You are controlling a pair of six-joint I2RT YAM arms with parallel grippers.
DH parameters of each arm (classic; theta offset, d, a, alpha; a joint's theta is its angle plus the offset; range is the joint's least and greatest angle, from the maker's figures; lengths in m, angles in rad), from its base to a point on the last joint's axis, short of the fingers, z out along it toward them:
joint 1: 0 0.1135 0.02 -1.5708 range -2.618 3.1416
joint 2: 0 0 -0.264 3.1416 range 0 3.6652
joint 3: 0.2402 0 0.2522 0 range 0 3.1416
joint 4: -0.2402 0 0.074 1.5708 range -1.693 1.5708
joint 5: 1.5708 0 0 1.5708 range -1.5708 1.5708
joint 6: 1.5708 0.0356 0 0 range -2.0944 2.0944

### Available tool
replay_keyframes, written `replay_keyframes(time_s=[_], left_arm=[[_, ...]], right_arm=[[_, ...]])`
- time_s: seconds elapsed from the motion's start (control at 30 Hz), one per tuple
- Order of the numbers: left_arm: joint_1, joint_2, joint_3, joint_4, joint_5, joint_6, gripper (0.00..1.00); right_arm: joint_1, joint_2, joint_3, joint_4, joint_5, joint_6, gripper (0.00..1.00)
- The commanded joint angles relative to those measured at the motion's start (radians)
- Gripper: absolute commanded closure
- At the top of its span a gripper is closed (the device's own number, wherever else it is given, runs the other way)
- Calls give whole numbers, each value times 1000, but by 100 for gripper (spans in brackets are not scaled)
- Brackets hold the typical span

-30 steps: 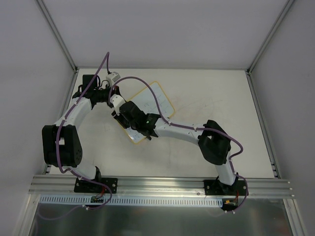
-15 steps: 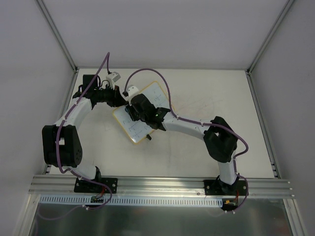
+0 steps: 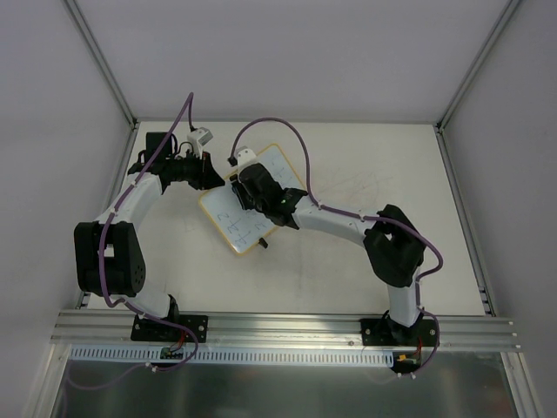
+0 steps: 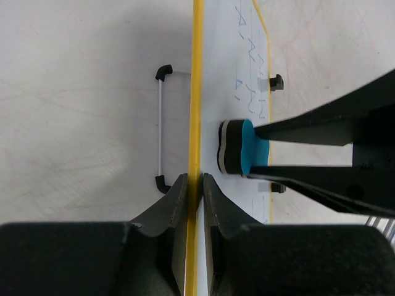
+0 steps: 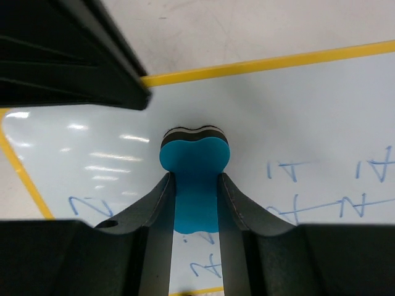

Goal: Erase the whiteboard

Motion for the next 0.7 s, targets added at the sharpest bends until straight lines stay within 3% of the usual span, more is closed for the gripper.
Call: replay_keyframes(time_s=[0.0,0.2,0.67], left_arm=[[-2,-52,3,-12,25,7,100],[-2,-50,6,-12,20,-1,100],[-2,-44,13,-13,8,-18,100]], right_arm=[[56,22,-8,34,-95,-40,99],[110,34,-42,71,-218,-126,99],[102,-53,-376,154,-137,-69,99]])
